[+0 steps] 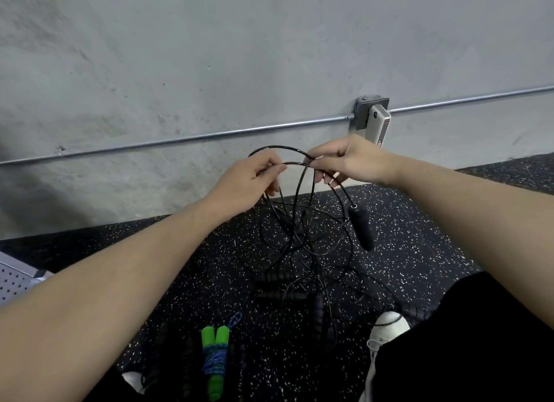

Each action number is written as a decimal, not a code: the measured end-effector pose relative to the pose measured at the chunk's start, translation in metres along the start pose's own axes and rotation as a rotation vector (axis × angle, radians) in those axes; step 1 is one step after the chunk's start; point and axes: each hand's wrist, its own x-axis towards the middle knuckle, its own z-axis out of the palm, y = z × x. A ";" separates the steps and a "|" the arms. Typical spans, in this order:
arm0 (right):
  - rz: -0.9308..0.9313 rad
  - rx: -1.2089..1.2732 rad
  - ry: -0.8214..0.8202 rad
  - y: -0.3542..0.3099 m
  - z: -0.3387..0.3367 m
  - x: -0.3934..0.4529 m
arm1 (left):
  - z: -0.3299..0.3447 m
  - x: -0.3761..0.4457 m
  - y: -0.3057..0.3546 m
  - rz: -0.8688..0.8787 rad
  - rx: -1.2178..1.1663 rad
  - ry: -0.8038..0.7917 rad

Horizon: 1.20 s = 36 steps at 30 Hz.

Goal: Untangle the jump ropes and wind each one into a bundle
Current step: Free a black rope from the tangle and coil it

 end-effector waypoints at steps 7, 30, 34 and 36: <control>0.077 -0.008 0.082 0.021 -0.015 -0.004 | -0.022 0.009 -0.007 -0.218 -0.660 0.310; 0.585 -0.474 -0.115 0.051 -0.015 0.002 | -0.058 -0.003 0.006 -0.271 -1.235 0.125; 0.414 -0.584 -0.272 0.040 -0.009 -0.002 | -0.053 0.000 0.014 -0.276 -1.084 0.039; 0.306 -0.532 -0.367 0.026 0.000 -0.004 | -0.047 0.001 0.022 -0.247 -1.059 0.036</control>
